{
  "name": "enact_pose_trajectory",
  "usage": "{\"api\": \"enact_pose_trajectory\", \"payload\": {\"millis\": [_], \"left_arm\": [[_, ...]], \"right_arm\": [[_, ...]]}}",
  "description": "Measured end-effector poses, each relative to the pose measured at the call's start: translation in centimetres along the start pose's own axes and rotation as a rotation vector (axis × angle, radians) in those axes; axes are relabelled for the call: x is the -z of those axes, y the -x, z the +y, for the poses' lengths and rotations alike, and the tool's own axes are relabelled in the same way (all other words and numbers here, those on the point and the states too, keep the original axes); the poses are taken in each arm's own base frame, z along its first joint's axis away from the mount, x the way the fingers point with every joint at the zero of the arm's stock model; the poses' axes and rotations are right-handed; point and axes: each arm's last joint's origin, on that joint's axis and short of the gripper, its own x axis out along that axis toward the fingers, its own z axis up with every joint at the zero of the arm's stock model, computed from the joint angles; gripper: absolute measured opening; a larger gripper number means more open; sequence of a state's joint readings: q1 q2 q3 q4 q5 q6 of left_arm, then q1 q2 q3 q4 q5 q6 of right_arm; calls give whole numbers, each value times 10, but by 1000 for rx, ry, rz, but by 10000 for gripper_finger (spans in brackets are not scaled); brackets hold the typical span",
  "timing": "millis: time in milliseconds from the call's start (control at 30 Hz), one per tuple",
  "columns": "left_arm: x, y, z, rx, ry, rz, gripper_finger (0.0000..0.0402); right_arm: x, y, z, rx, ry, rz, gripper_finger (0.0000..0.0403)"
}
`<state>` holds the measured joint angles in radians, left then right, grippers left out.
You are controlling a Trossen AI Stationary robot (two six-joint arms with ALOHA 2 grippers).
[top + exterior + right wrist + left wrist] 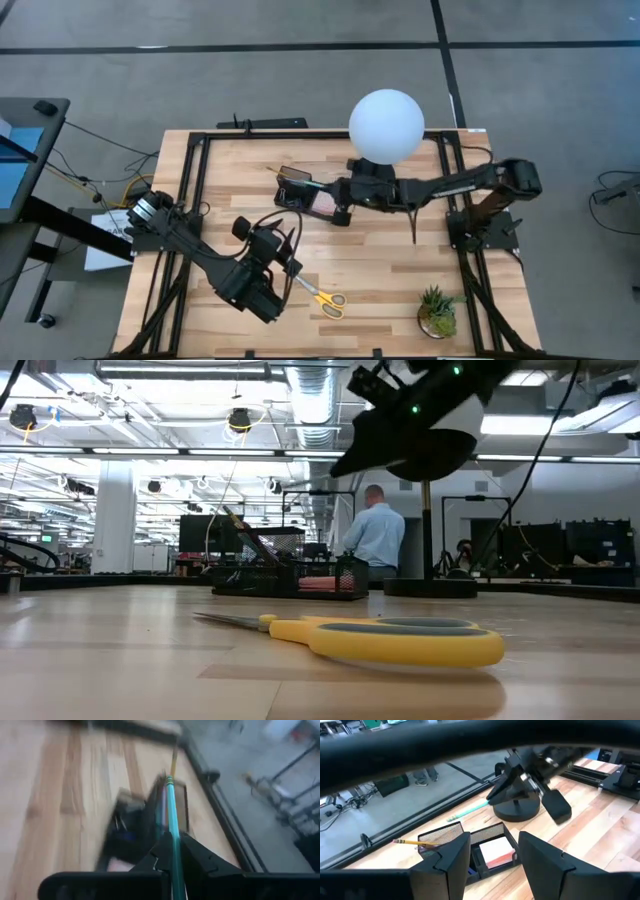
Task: Pick and place office supplies into organizer
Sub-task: Put the blue pencil into the black desk organizer
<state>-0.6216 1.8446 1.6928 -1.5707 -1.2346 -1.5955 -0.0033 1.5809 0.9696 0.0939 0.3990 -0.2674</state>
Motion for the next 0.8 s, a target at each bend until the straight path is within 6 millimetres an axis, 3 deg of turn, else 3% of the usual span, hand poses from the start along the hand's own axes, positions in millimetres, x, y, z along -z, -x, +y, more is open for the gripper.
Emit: {"api": "enact_pose_trajectory", "payload": {"millis": [200, 367, 433, 800], "left_arm": [[-2, 3, 2, 8, -20, -19, 164], [-14, 6, 12, 18, -70, -65, 164], [-21, 9, 19, 25, -101, -72, 164], [-79, 26, 98, 89, -55, -85, 164]], "right_arm": [[-27, 10, -16, 7, 98, 162, 18], [-39, 2, -25, 9, 111, 179, 20], [-36, -2, -28, -2, 111, 232, 15], [-37, -68, -31, -36, 82, 329, 21]]}}
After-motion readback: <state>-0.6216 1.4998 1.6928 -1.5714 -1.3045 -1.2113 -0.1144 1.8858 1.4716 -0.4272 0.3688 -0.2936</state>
